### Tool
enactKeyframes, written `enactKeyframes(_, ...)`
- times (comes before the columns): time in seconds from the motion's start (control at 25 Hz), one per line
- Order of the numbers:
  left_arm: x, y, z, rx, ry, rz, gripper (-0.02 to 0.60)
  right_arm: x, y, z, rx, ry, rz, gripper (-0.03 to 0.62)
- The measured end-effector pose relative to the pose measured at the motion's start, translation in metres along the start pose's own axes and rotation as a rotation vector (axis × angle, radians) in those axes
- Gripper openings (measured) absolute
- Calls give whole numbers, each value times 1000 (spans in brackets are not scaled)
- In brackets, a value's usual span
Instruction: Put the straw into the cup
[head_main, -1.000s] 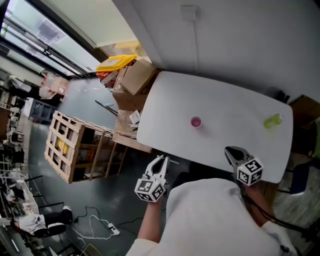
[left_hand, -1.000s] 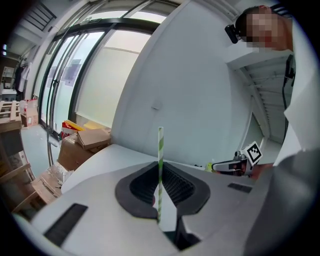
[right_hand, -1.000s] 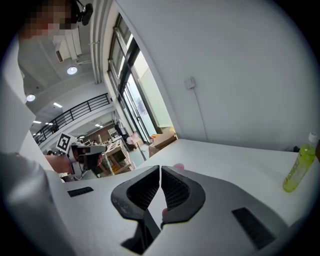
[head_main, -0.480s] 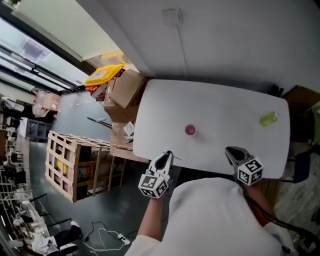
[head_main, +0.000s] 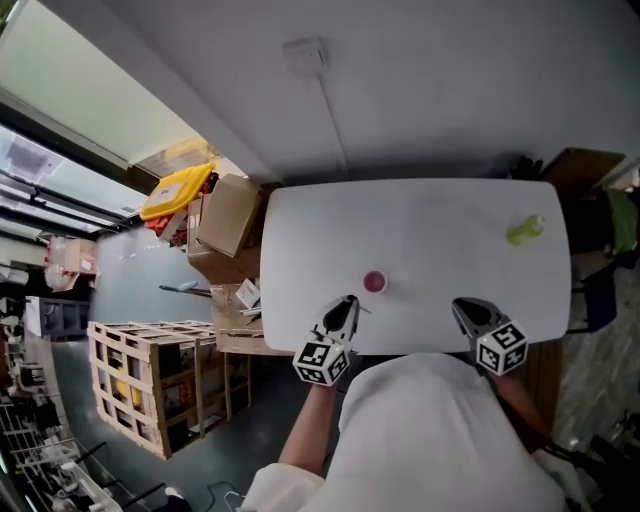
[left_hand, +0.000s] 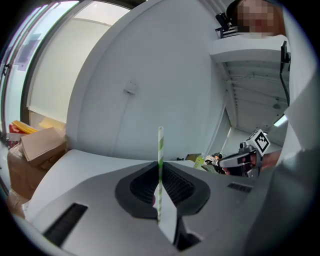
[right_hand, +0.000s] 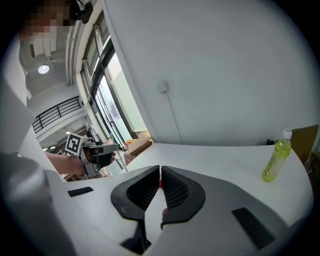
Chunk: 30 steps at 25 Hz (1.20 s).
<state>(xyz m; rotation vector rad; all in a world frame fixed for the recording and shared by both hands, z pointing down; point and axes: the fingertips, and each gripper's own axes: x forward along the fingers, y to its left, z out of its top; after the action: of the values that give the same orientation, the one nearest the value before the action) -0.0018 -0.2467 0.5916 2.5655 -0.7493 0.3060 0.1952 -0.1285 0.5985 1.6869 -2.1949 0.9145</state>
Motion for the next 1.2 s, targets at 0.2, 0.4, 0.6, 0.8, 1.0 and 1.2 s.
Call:
enactKeyframes(0.2, 39, 19, 1, 19, 9, -19, 25, -3, -3, 0, 29, 2, -72, 35)
enactKeyframes(0.4, 75, 33, -17, -10, 64, -53, 25, -9, -7, 4, 57, 5, -132, 35)
enactKeyframes(0.6, 95, 49, -40, -8, 106, -45, 26, -8, -8, 7, 80, 3, -169, 35)
enactKeyframes(0.8, 105, 58, -54, -25, 139, -58, 27, -1, 2, 6, 89, 24, -175, 35)
enactKeyframes(1.0, 110, 61, -70, -32, 175, -83, 36, 2, 11, 1, 102, 31, -185, 35)
enactKeyframes(1.2, 108, 59, -76, -44, 196, -122, 95, -3, 12, -4, 135, 20, -207, 35)
